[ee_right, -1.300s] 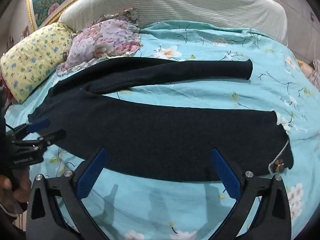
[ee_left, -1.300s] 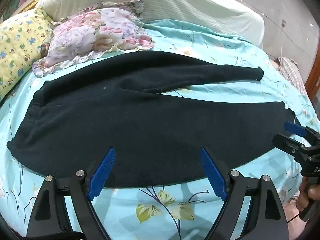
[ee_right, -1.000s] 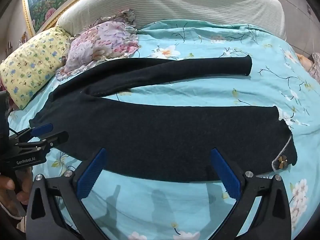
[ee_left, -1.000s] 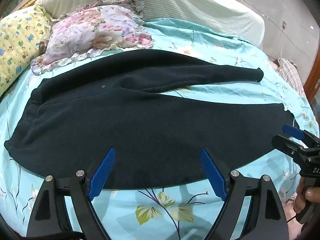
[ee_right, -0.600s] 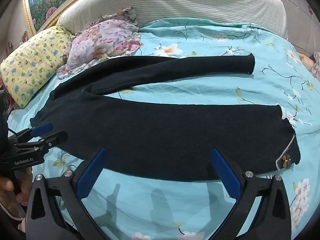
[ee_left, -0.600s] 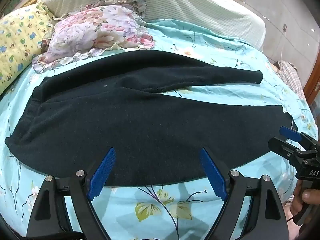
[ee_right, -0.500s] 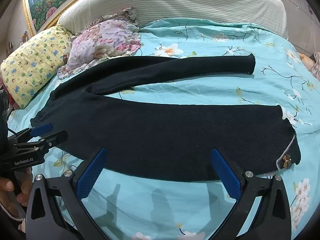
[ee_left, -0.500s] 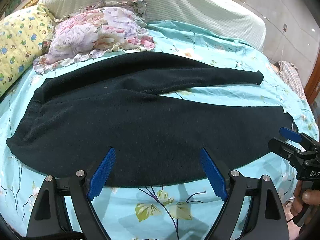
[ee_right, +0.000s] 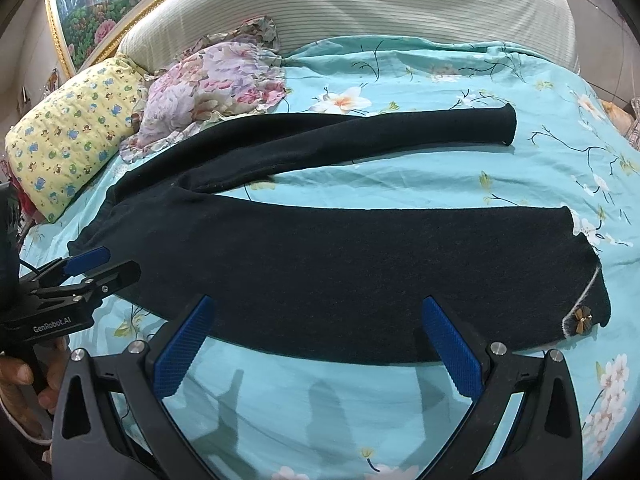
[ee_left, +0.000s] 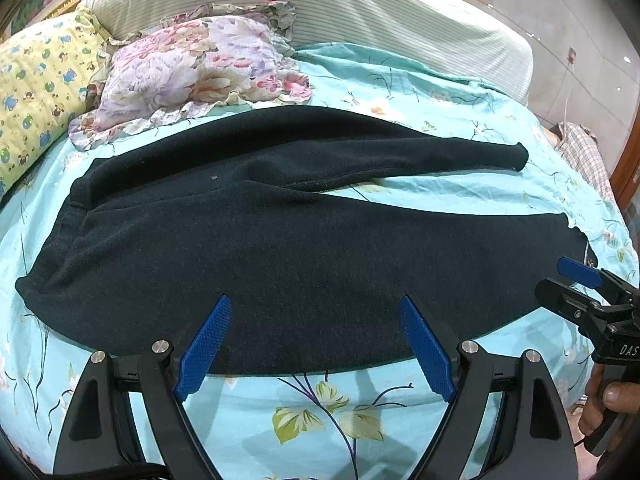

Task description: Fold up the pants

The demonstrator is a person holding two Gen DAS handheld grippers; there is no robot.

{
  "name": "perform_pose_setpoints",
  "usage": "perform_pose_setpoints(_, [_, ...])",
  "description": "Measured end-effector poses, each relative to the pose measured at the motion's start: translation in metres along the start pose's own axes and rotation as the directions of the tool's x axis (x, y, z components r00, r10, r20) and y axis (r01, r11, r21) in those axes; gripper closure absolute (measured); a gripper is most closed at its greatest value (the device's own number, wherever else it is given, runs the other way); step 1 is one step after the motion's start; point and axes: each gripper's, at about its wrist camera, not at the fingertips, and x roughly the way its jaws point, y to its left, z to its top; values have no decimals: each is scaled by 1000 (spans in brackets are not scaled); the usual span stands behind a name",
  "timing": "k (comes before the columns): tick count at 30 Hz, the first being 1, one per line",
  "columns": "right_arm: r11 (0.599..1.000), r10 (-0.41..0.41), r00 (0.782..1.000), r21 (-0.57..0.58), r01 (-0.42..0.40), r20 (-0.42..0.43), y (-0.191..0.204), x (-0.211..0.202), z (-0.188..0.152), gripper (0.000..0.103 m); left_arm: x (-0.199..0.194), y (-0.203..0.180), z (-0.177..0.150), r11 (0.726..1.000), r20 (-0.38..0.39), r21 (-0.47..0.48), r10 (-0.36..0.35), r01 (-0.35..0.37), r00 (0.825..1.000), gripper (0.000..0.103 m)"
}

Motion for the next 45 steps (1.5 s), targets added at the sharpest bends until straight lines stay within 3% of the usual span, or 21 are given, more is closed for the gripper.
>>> perform_pose_setpoints(45, [997,53,999,61,-53,2,-3,-3,4,0,9,3,20,994,-31,13,-107,108,994,16])
